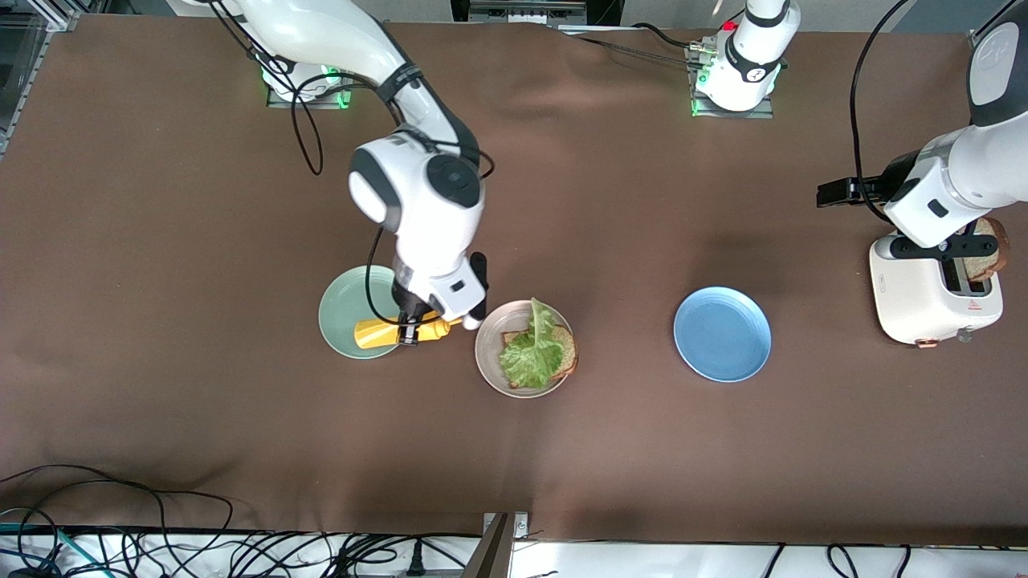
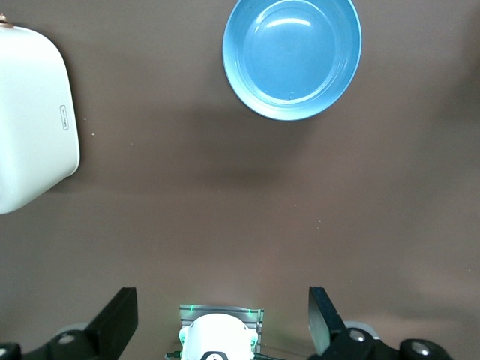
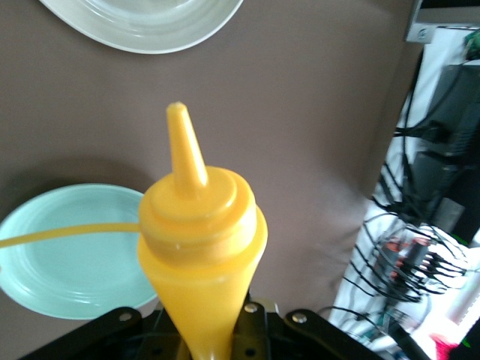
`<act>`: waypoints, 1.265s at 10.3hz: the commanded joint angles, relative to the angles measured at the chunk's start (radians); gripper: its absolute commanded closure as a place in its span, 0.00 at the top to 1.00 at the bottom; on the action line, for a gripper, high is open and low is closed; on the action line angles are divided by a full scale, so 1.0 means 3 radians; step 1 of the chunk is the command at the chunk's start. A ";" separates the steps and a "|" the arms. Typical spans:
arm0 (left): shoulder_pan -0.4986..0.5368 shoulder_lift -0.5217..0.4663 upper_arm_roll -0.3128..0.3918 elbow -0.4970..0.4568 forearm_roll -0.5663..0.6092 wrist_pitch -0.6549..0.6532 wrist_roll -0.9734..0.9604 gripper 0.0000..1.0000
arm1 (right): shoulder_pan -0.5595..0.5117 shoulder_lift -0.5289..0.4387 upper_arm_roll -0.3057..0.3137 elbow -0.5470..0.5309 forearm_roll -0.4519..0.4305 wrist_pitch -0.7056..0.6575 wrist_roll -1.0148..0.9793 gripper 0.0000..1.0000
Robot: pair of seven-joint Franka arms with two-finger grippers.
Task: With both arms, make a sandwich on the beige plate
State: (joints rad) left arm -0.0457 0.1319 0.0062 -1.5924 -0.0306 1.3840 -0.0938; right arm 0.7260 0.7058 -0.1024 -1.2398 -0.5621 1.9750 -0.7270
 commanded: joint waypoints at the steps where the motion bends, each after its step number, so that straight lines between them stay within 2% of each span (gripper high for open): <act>1: -0.0027 0.0010 0.0000 0.0016 0.0107 0.0019 0.0031 1.00 | 0.0187 0.0183 -0.0052 0.0139 -0.0726 -0.0018 0.0371 0.18; 3: -0.0027 0.0020 0.0000 0.0021 0.0107 0.0019 0.0031 1.00 | 0.0386 0.0377 -0.0052 0.0251 -0.1462 -0.0048 0.0653 0.18; 6: -0.0027 0.0026 0.0000 0.0021 0.0107 0.0019 0.0031 1.00 | 0.0525 0.0531 -0.0078 0.0246 -0.1679 -0.0054 0.0868 0.18; 8: -0.0022 0.0026 0.0000 0.0021 0.0107 0.0009 0.0031 1.00 | 0.0591 0.0557 -0.0078 0.0241 -0.1696 -0.0125 0.0874 0.18; 10: -0.0027 0.0026 0.0000 0.0021 0.0097 0.0009 -0.0024 1.00 | 0.0566 0.0542 -0.0063 0.0236 -0.1599 -0.0125 0.0874 0.18; 12: -0.0037 0.0026 -0.0005 0.0026 0.0107 -0.0001 -0.0020 1.00 | 0.0556 0.0496 -0.0078 0.0246 -0.0983 -0.0125 0.0838 0.18; 13: -0.0042 0.0026 -0.0005 0.0026 0.0107 -0.0006 0.0026 1.00 | 0.0485 0.0440 -0.0078 0.0241 -0.0544 -0.0115 0.0843 0.18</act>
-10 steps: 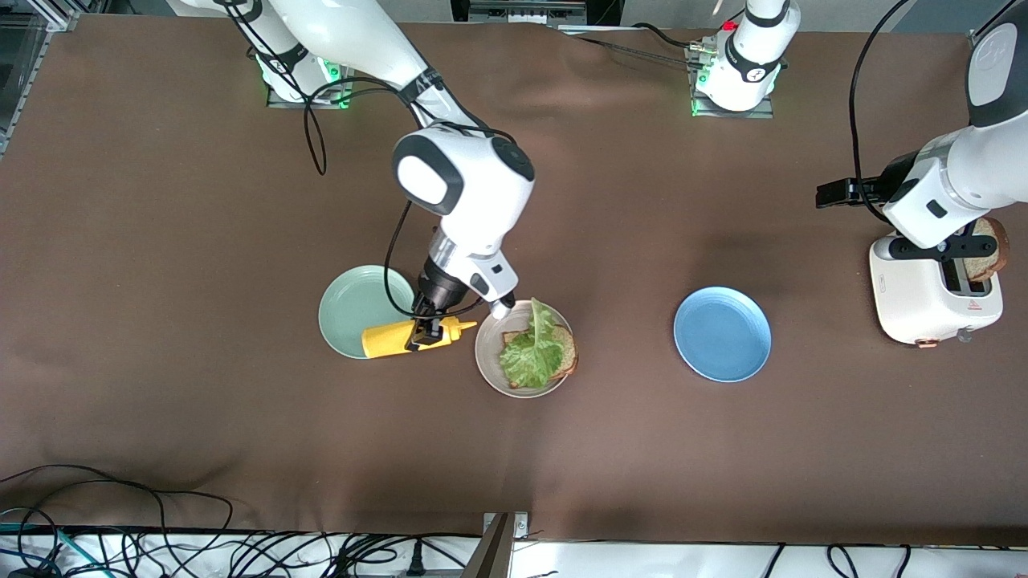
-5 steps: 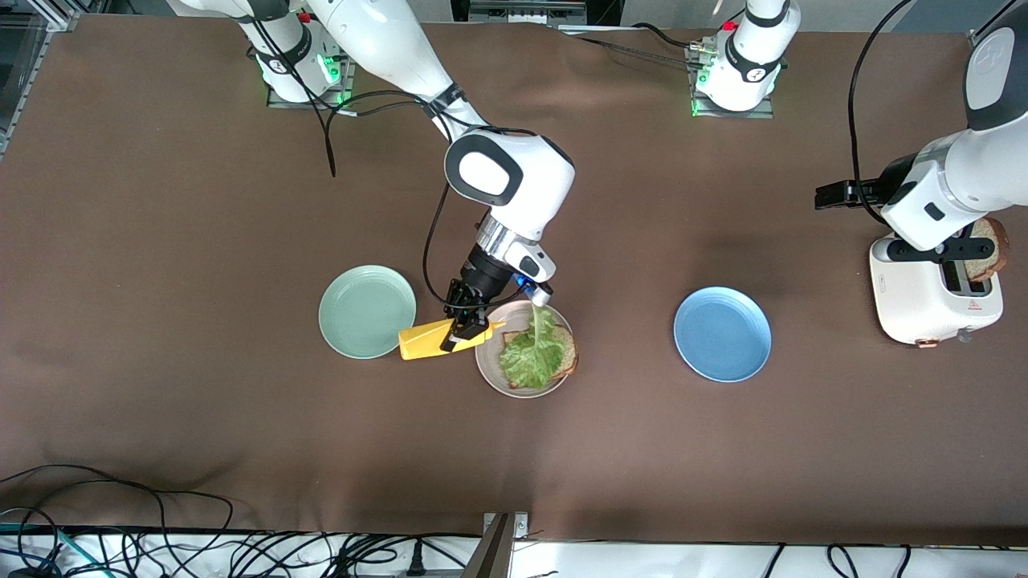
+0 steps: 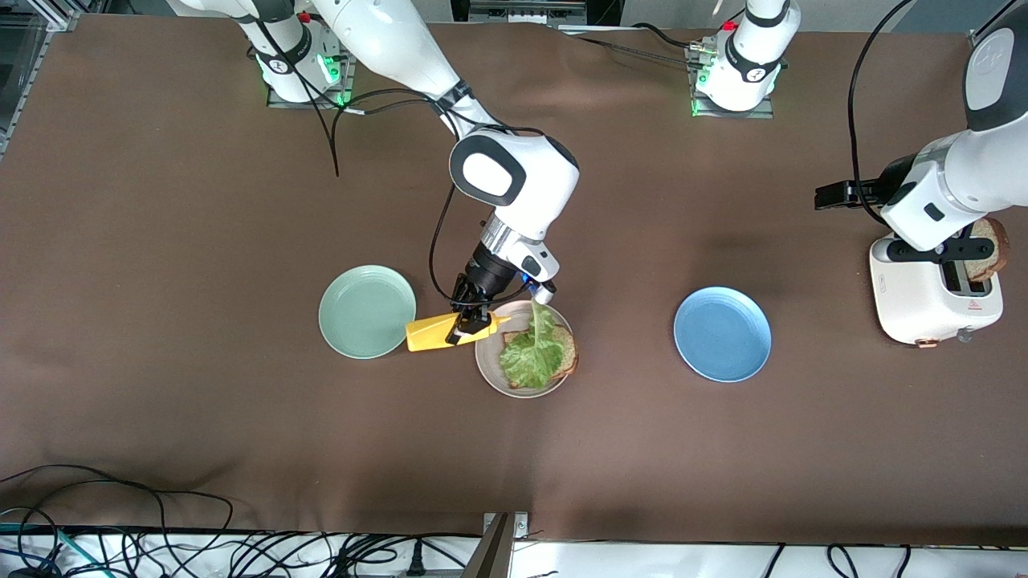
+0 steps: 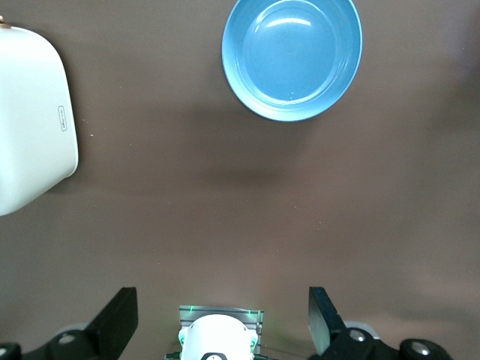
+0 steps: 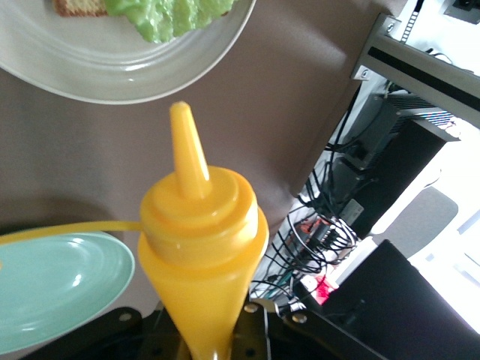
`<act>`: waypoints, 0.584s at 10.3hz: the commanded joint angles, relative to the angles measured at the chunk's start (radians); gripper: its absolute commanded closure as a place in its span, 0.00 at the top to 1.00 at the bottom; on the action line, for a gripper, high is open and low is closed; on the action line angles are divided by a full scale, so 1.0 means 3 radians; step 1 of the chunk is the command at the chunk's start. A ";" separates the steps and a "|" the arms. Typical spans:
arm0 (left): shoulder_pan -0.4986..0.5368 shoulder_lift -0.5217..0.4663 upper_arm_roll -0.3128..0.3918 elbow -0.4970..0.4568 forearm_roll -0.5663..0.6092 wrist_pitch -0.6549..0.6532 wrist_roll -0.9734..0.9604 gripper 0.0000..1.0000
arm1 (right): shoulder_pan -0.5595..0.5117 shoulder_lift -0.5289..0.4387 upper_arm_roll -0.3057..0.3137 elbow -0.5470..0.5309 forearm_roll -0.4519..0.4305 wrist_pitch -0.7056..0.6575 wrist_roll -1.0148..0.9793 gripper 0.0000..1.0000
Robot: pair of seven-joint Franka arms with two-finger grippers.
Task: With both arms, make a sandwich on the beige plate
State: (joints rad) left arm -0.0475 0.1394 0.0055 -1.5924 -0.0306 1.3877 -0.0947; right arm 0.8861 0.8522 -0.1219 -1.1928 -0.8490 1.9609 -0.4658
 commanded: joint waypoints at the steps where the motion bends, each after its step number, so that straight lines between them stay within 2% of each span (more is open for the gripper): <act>1: -0.0031 0.0001 0.0002 0.0026 0.0112 -0.0019 0.0034 1.00 | -0.0110 -0.0094 -0.0023 0.0090 0.0857 -0.0073 -0.0038 0.18; 3: -0.0015 0.0001 0.0002 0.0026 0.0112 -0.0019 0.0034 1.00 | -0.0279 -0.0222 -0.0018 0.0085 0.1492 -0.0083 -0.0083 0.18; 6: -0.0026 0.0001 0.0007 0.0026 0.0112 -0.0024 0.0024 1.00 | -0.0549 -0.0401 -0.0018 0.0070 0.2295 -0.0160 -0.0440 0.18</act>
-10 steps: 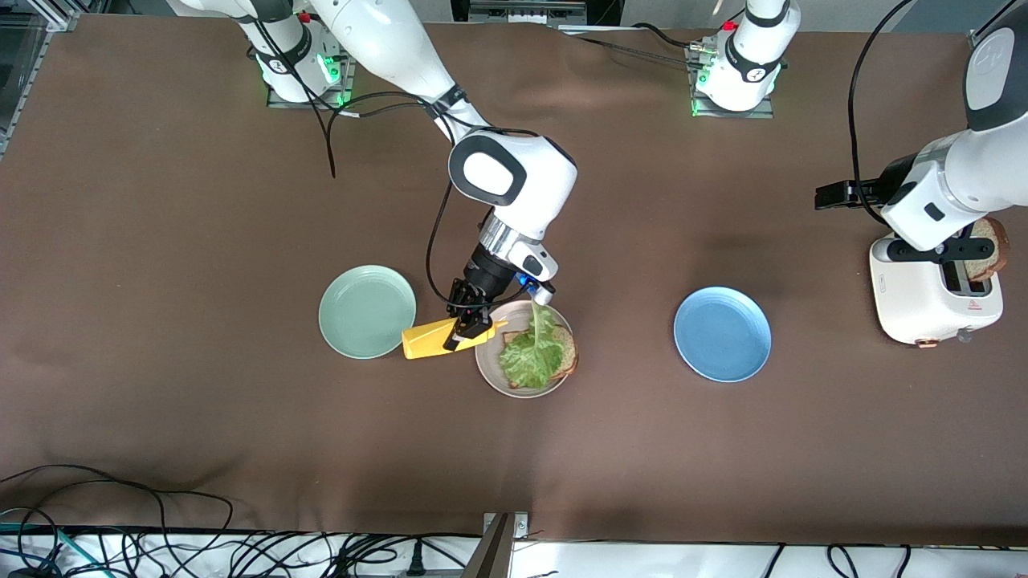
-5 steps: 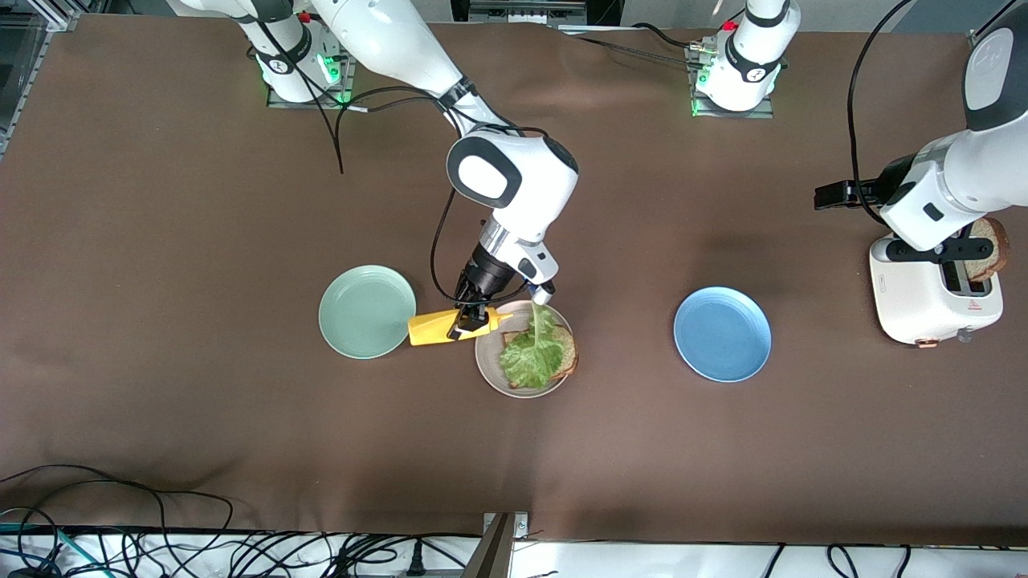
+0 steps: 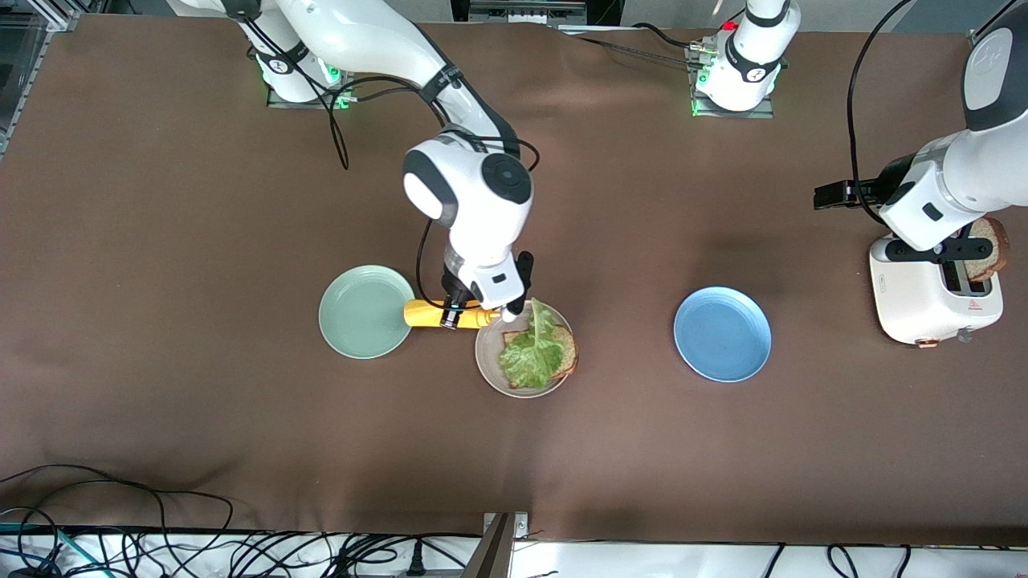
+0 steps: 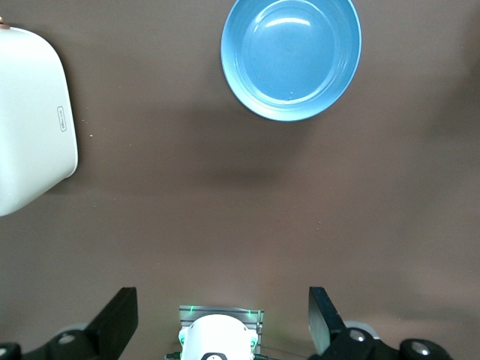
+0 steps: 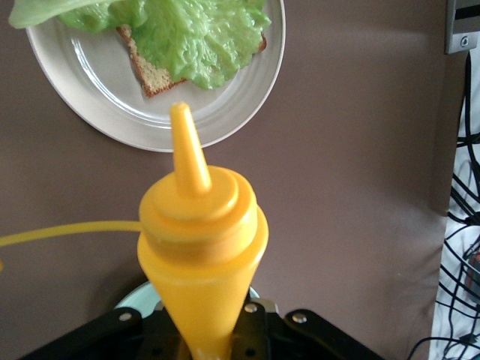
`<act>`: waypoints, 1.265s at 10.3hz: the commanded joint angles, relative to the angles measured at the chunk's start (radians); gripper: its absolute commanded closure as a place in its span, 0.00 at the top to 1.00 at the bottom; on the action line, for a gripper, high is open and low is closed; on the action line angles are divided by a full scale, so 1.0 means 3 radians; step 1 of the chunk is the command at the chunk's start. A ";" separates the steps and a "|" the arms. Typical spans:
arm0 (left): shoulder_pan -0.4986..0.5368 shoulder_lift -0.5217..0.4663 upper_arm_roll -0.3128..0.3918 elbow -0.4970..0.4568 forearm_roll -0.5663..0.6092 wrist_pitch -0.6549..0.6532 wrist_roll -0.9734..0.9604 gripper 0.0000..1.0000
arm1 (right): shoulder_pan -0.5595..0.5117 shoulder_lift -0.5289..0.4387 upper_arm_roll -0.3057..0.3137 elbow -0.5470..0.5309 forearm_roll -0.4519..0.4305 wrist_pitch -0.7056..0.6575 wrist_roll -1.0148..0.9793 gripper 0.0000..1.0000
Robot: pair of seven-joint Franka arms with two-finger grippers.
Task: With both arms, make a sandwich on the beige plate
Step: 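Carry the bottle beside the mint plate while the left gripper reaches the toaster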
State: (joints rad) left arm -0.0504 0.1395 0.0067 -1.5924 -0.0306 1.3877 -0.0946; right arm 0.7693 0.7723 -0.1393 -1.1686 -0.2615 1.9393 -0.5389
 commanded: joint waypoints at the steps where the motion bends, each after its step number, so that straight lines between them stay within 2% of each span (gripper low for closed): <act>1: -0.0021 0.0000 0.0003 0.0026 0.0117 -0.0039 0.0014 1.00 | -0.0313 -0.0161 0.0040 -0.0016 0.0679 -0.0098 -0.0405 0.18; 5: 0.0015 0.0016 0.0008 0.0036 0.0112 -0.0080 0.0034 1.00 | -0.0896 -0.0176 0.0045 -0.0011 0.2034 -0.0537 -0.1300 0.18; 10: 0.0020 0.0021 0.0013 0.0036 0.0204 -0.0105 0.0003 1.00 | -0.1622 -0.0176 0.0045 -0.0016 0.2951 -0.1278 -0.2904 0.18; 13: 0.0030 0.0021 0.0003 0.0016 0.0490 0.0047 0.0044 1.00 | -0.2169 -0.0120 0.0055 -0.0184 0.3426 -0.1799 -0.3978 0.18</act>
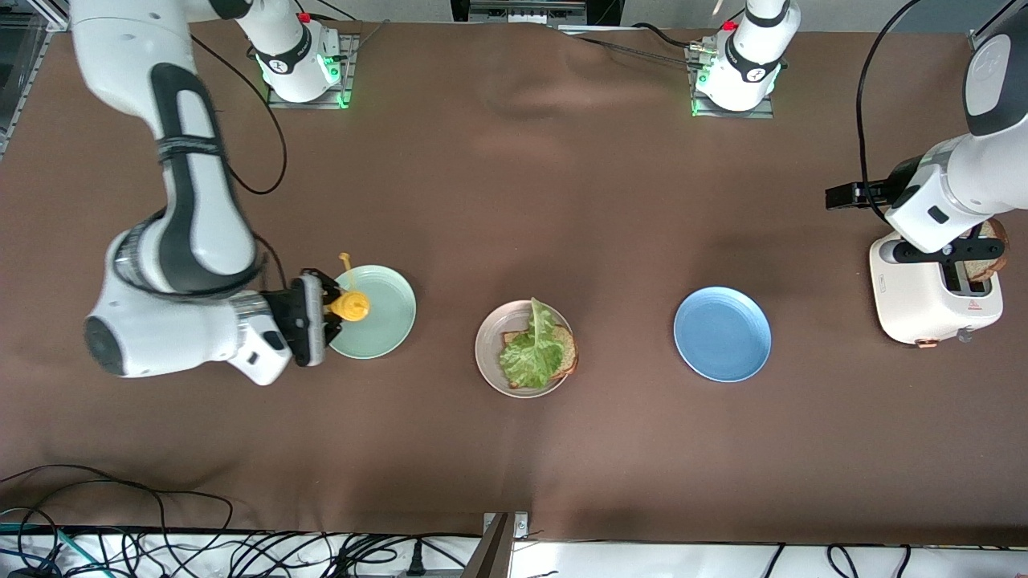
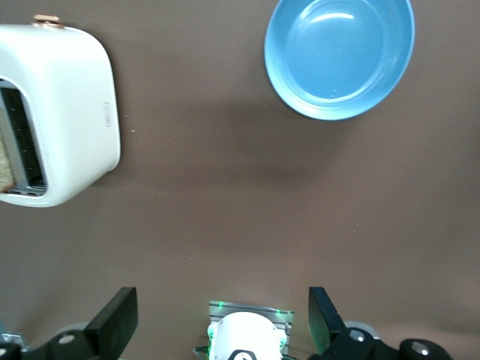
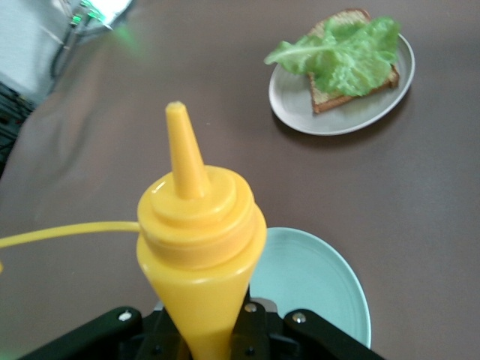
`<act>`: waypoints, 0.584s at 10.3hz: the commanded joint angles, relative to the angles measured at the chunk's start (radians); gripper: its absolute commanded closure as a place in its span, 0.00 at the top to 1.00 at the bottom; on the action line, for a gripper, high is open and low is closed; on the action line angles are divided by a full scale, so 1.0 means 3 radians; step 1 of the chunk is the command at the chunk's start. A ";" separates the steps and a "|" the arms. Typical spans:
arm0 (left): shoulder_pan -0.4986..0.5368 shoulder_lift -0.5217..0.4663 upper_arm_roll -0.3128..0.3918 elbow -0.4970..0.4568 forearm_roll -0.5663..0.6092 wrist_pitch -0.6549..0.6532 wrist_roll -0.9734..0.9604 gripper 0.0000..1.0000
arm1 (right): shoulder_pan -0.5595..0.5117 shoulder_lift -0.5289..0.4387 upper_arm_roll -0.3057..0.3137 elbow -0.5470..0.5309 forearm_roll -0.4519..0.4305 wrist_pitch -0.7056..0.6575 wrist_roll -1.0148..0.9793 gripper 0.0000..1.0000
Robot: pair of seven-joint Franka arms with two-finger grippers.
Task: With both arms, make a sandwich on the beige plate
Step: 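Carry the bottle beside the mint plate while the left gripper reaches the toaster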
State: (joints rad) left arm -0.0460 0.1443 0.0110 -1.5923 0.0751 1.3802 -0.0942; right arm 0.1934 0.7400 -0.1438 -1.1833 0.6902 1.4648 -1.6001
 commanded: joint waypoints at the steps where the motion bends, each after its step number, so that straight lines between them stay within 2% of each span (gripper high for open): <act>1: 0.0086 -0.0005 -0.0001 -0.0025 0.0128 0.0225 0.0043 1.00 | -0.0423 0.0033 0.0075 -0.0197 0.0302 -0.0356 -0.0723 0.18; 3: 0.0245 0.0005 0.0004 -0.0031 0.0128 0.0384 0.0353 1.00 | -0.0705 0.0217 0.0075 -0.0213 0.0388 -0.0551 -0.1412 0.18; 6: 0.0740 0.0112 0.0009 -0.0066 0.0215 0.0502 0.0958 1.00 | -0.0920 0.0636 0.0075 -0.0208 0.0527 -0.0511 -0.2257 0.18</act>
State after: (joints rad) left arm 0.1203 0.1647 0.0224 -1.6032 0.0992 1.5125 0.1238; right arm -0.0569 0.8820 -0.1396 -1.2630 0.8171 1.3242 -2.1822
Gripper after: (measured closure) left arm 0.000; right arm 0.815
